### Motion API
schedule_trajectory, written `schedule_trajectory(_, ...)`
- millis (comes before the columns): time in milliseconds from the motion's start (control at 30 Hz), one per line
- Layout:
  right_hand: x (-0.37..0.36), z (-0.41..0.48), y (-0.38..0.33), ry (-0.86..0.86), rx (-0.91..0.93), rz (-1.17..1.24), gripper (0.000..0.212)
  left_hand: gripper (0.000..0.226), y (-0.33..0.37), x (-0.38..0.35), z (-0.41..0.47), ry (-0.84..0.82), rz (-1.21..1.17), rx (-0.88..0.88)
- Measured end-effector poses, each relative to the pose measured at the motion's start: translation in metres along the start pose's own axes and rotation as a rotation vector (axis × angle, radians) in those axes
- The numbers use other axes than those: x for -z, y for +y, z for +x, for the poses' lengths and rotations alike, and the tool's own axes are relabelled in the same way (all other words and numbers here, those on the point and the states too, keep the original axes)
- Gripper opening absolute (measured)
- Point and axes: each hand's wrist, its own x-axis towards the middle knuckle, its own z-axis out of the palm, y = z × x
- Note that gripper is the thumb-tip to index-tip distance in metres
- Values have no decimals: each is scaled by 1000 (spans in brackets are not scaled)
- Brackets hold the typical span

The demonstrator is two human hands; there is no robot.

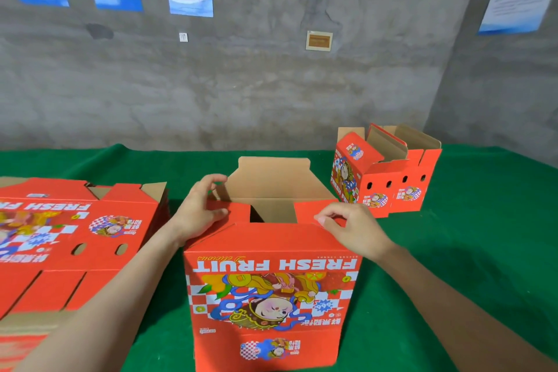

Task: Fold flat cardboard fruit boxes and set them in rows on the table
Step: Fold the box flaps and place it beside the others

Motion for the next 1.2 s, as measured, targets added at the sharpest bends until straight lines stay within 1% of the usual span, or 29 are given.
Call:
schedule_trajectory(33,-2,1,0,28,-7,5,13,55,0,0,0,-2,4,-11)
schedule_trajectory(133,-4,2,-2,81,-60,38,14,30,1,0,0,-1,49,-43)
schedule_trajectory(167,-5,2,-2,96,-80,46,14,28,2,0,0,4,32,-25)
schedule_trajectory(233,-5,1,-2,118,-105,46,13,24,6,1,-1,18,-33,74)
schedule_trajectory(267,-5,2,-2,123,-109,42,11,19,8,1,0,9,-70,124)
schedule_trajectory(300,-4,4,-3,118,-118,36,10,20,8,1,0,-20,-102,166)
schedule_trajectory(333,-2,7,-4,98,-139,16,16,26,7,1,1,-68,-96,196)
schedule_trajectory(433,1,22,-7,-65,-245,-166,52,40,9,-3,5,-164,120,201)
schedule_trajectory(500,-1,33,-8,-207,-322,-269,69,68,15,-4,7,-192,216,224)
schedule_trajectory(533,-4,38,-8,-254,-360,-264,73,82,18,-3,8,-208,253,242)
schedule_trajectory(567,-6,42,-8,-278,-392,-234,74,90,20,-3,9,-221,298,257)
schedule_trajectory(600,-9,45,-7,-278,-410,-216,74,93,21,-3,11,-235,349,269)
schedule_trajectory(700,-16,51,-7,-265,-418,-313,73,89,25,-6,11,-270,491,284)
schedule_trajectory(800,-22,50,-6,-245,-414,-402,73,81,28,-9,10,-256,547,294)
schedule_trajectory(933,-26,46,-5,-217,-379,-454,69,81,29,-13,9,-237,614,304)
schedule_trajectory(1033,-27,45,-4,-211,-366,-457,67,81,28,-14,9,-224,622,307)
schedule_trajectory(1200,-27,45,-2,-221,-357,-457,68,80,25,-12,10,-212,549,298)
